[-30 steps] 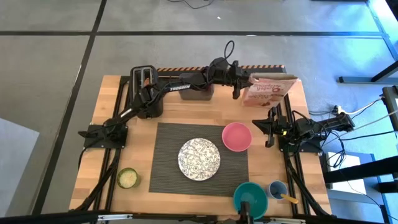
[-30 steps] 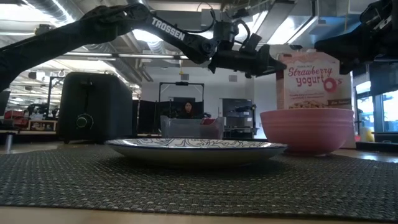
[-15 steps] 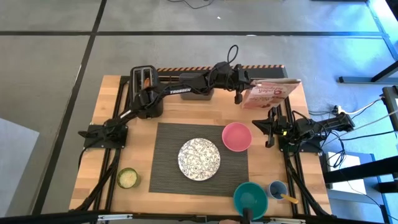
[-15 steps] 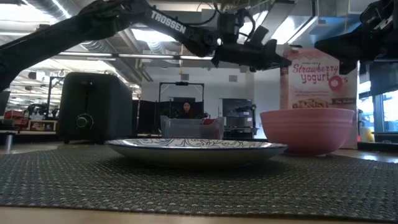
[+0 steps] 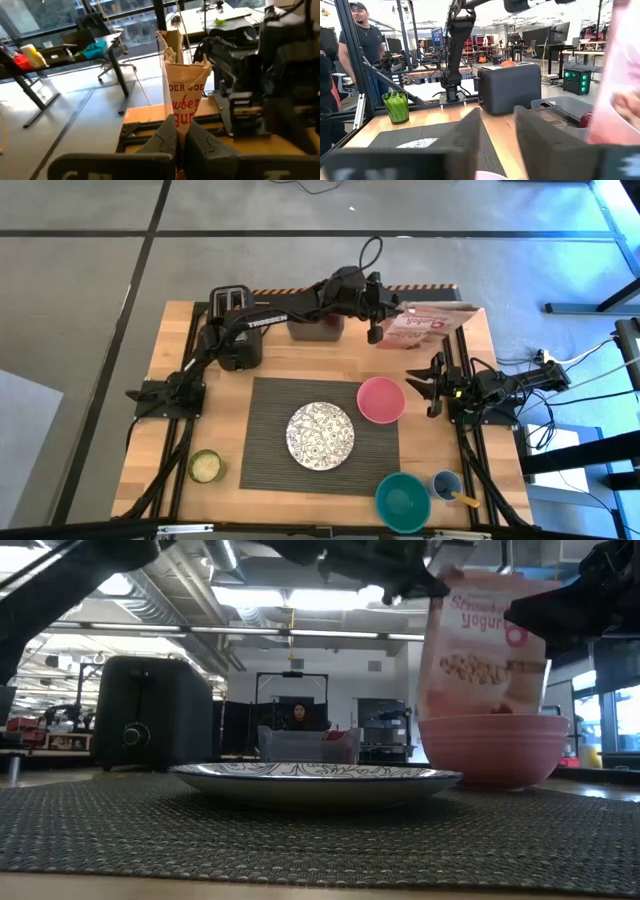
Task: Arrange a breakfast setting
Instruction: Pour the cereal box into the pink bowl
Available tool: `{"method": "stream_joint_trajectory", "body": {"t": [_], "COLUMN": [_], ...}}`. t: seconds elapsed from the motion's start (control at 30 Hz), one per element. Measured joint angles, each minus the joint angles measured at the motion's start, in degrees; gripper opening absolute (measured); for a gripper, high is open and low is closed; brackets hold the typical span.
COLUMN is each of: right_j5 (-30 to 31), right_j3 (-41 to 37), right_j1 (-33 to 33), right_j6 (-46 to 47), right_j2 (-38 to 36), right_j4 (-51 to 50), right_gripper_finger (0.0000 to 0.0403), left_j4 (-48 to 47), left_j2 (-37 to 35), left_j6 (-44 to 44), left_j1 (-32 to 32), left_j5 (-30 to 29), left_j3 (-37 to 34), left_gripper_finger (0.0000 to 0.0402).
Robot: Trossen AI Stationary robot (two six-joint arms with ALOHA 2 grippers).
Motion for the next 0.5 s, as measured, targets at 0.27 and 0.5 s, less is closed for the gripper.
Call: {"method": "stream_joint_trajectory", "body": {"t": [0.27,0.5], "right_j5": [0.1,0.1], "right_j3": [0.0,0.0], "right_j1": [0.0,0.0], "right_j6": [-1.1,-1.4], "right_j2": [0.0,0.0], "right_j4": [-0.9,-0.8], "right_gripper_finger": [0.0232,0.0259], "left_j4": [-10.3,-17.5], "left_j2": [-5.8,-11.0], "left_j6": [0.6,2.6], "left_j1": [-0.7,-2.6], "left_j5": [-0.9,-5.0], "left_j3": [0.0,0.0], "left_gripper_finger": [0.0001,0.0]}}
